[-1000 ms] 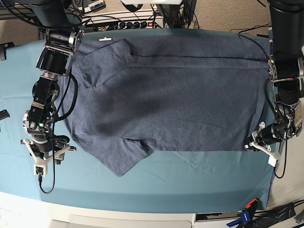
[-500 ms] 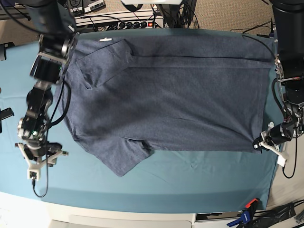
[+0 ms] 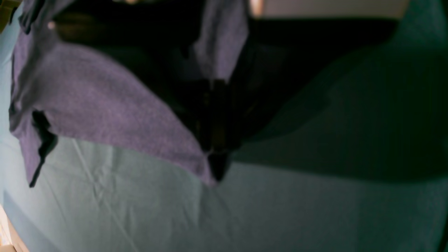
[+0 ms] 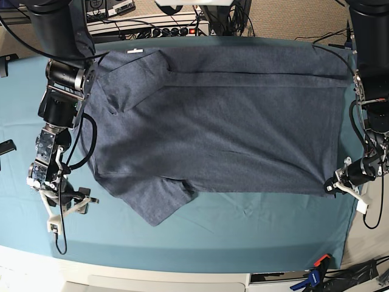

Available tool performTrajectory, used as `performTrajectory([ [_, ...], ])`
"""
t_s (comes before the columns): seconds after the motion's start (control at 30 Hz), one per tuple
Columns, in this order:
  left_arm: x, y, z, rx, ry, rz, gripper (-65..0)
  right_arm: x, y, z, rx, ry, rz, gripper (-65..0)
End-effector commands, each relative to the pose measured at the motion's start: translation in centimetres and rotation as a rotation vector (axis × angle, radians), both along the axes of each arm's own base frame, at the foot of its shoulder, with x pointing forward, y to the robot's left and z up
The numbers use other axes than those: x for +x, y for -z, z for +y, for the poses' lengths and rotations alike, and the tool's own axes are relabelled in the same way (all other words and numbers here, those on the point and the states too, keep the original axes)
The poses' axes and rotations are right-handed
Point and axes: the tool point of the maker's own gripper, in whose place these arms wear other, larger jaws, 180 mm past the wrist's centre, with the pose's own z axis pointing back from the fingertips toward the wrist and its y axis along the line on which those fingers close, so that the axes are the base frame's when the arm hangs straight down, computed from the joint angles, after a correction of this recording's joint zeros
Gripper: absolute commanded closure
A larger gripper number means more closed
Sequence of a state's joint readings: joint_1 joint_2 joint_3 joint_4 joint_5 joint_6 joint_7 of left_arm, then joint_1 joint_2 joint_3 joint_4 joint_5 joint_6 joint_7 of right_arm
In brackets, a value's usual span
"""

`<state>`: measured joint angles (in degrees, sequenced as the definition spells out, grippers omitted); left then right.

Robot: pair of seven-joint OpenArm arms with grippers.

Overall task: Fold the T-shirt properly
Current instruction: 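Pinch the hem corners with both grippers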

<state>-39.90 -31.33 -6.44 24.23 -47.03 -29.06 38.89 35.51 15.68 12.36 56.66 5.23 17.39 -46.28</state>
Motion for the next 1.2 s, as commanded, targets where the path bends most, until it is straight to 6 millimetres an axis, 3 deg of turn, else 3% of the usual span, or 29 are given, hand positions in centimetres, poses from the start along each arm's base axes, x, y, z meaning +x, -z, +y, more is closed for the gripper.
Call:
performTrajectory([
  [0.0, 1.8, -3.0, 1.1, 0.001, -0.019, -0.085, 0.0, 1.1, -2.4, -0.6, -0.012, 0.009, -0.067, -31.6],
  [0.43, 1.9, -3.4, 0.7, -0.022, -0.005, -0.103, 0.0, -1.8, 2.5, 0.4, 0.012, -0.036, 0.021, -32.7],
  [0.53, 1.9, -3.4, 0.6, -0.022, 0.003, -0.108, 0.0, -1.8, 2.5, 1.1, 0.052, -0.048, 0.001, -36.6],
  [0.93, 1.8, -3.4, 0.5, -0.022, 0.006, -0.102, 0.0, -0.7, 2.3, 3.9, 0.118, -0.077, -0.069, -36.6],
  [1.17, 1.8, -3.4, 0.5, -0.022, 0.006, -0.103, 0.0, -0.8, 2.5, 3.4, 0.064, -0.078, -0.058, -36.6],
])
